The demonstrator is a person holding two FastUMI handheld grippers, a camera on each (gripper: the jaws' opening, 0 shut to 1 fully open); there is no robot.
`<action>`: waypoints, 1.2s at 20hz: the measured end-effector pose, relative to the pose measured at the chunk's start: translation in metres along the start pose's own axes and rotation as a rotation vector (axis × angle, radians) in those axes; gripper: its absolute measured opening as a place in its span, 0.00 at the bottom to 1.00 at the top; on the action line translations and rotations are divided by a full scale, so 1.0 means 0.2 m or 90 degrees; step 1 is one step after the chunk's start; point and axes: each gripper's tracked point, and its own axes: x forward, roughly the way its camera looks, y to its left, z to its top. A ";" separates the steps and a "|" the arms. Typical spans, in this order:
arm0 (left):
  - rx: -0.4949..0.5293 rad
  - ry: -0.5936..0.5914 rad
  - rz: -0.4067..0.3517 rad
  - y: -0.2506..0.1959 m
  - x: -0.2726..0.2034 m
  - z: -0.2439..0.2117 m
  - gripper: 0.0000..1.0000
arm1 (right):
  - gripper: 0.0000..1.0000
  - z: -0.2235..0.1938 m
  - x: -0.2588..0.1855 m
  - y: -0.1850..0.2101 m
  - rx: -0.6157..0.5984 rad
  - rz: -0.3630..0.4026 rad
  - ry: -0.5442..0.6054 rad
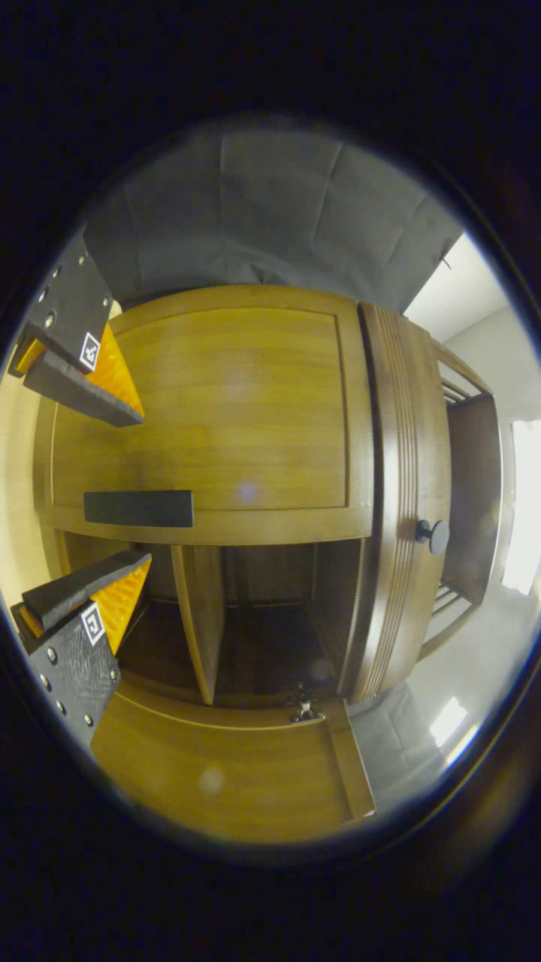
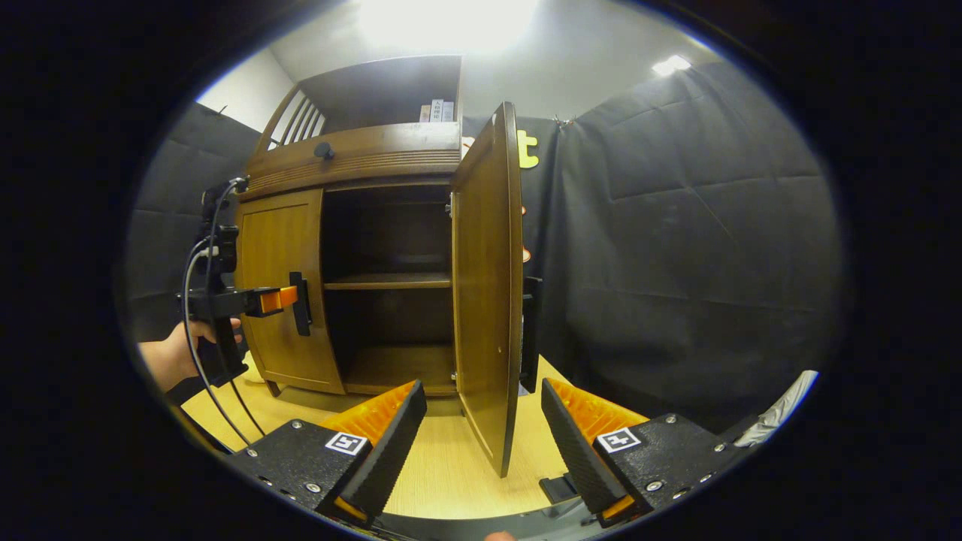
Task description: Open the right door of the double-door shoe cabinet with the right hand, and open the left door with the left hand.
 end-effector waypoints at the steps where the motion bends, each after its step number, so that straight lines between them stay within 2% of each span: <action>1: 0.001 0.006 0.001 0.00 0.00 -0.01 1.00 | 0.95 -0.01 0.00 0.01 0.000 0.001 0.003; 6: -0.004 0.026 0.005 0.00 0.03 -0.04 1.00 | 0.95 -0.06 0.00 0.08 0.014 0.027 0.018; 10: 0.012 0.056 0.003 0.00 0.04 -0.11 0.77 | 0.95 -0.09 0.00 0.10 0.013 0.031 0.025; 13: -0.009 0.060 -0.006 -0.01 0.05 -0.11 0.58 | 0.95 -0.11 0.01 0.10 0.018 0.030 0.030; 14: -0.013 0.061 -0.010 -0.02 0.06 -0.11 0.65 | 0.95 -0.11 0.01 0.09 0.022 0.028 0.031; 15: -0.014 0.064 -0.023 -0.04 0.07 -0.12 0.65 | 0.95 -0.12 0.01 0.09 0.027 0.028 0.033; 20: -0.014 0.058 -0.022 -0.06 0.05 -0.09 0.46 | 0.95 -0.12 0.00 0.10 0.038 0.026 0.040; 24: -0.025 0.060 -0.044 -0.08 0.03 -0.09 0.30 | 0.95 -0.07 -0.01 0.12 0.029 0.028 0.019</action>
